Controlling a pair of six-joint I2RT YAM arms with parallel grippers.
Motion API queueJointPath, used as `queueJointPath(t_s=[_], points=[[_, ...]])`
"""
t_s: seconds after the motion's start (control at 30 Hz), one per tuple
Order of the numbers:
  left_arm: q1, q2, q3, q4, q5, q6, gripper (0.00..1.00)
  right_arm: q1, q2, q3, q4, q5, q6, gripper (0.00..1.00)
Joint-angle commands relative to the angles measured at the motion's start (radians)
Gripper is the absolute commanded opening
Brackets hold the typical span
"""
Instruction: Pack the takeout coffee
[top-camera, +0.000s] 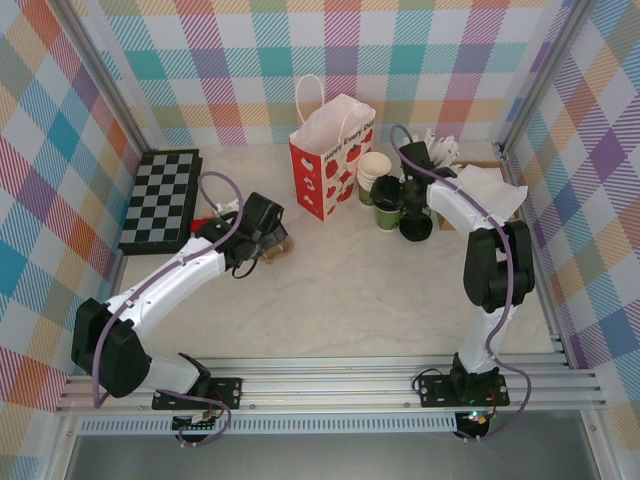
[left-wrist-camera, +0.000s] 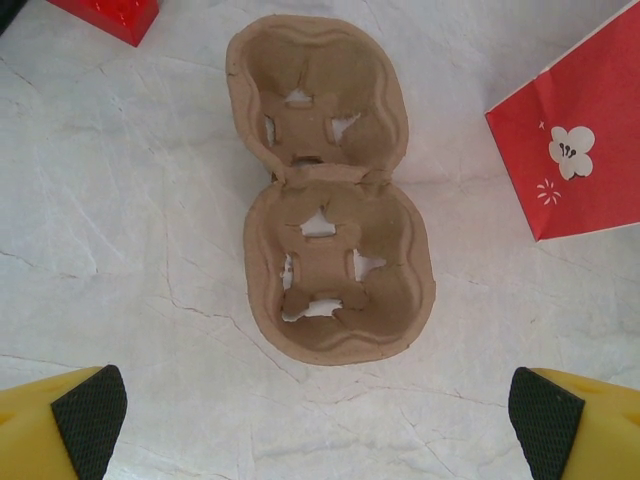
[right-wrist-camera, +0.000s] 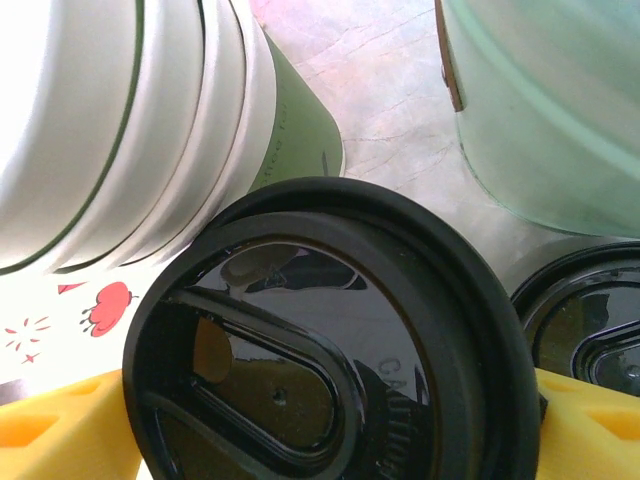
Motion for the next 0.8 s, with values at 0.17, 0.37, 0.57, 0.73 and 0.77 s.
queueJointPath(t_s=[0.17, 0.37, 0.57, 0.73, 0.77], points=[[0.012, -0.042, -0.036, 0.014, -0.031, -0.003, 1.0, -0.016, -0.073, -0.113, 0.076, 0.032, 0.039, 0.86], [0.013, -0.055, -0.047, 0.017, -0.042, -0.007, 1.0, -0.019, -0.103, -0.152, 0.089, 0.036, 0.022, 0.88], [0.017, -0.047, -0.048, 0.025, -0.021, 0.006, 1.0, -0.022, -0.117, -0.188, 0.13, 0.029, 0.022, 0.92], [0.04, -0.06, -0.057, 0.029, -0.004, 0.025, 1.0, -0.022, -0.152, -0.177, 0.122, 0.008, -0.006, 0.96], [0.048, -0.061, -0.061, 0.032, 0.005, 0.029, 1.0, -0.022, -0.159, -0.173, 0.112, 0.009, -0.012, 0.97]])
